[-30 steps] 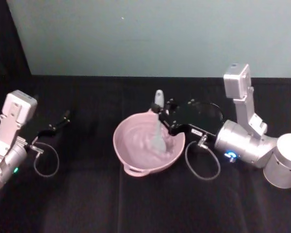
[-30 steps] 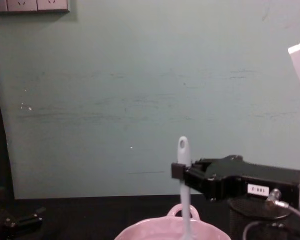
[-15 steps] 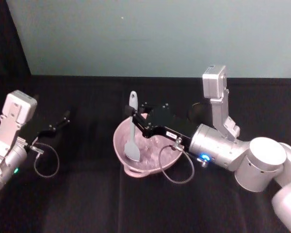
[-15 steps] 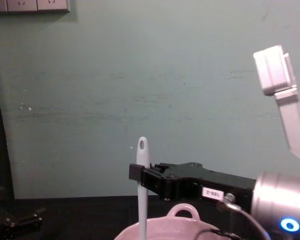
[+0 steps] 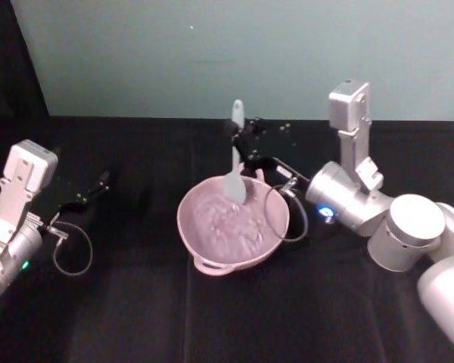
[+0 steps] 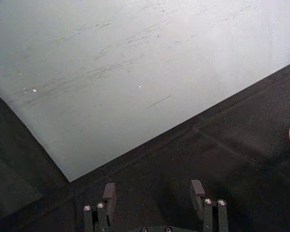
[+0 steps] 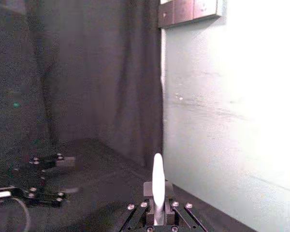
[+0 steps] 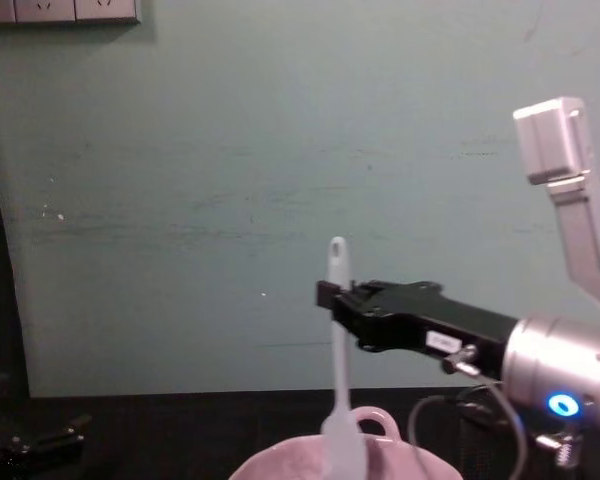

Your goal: Use the one hand to pick up the spoon and stir the clear water in the bowl.

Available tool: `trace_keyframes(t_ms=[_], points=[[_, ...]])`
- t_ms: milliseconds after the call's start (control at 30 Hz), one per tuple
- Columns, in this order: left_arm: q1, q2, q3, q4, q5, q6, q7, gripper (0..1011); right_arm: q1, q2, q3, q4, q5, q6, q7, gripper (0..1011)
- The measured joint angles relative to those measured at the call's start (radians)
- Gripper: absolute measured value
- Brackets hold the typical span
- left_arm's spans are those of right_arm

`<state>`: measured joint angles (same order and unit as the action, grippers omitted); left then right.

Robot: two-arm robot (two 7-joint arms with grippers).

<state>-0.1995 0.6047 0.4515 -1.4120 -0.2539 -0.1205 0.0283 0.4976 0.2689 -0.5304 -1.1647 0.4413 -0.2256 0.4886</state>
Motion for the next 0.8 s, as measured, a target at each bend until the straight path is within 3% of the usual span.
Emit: trace_keyframes(t_ms=[267,433,567,800], points=[[0.000,0.000,0.000,0.000,0.000,0.000,0.000,1011,-0.067,0.081,0.026,-0.121,-0.024,0.048,-0.008,120],[0.000,0.000,0.000,0.000,0.000,0.000,0.000,1011,-0.134,0.123,0.037,-0.221,0.001,0.105,0.028,120],[0.000,0.000,0.000,0.000,0.000,0.000,0.000,1011,-0.164,0.125,0.040,-0.258,0.025,0.132,0.055,119],[0.000,0.000,0.000,0.000,0.000,0.000,0.000,1011,-0.164,0.080,0.018,-0.249,0.030,0.126,0.072,120]])
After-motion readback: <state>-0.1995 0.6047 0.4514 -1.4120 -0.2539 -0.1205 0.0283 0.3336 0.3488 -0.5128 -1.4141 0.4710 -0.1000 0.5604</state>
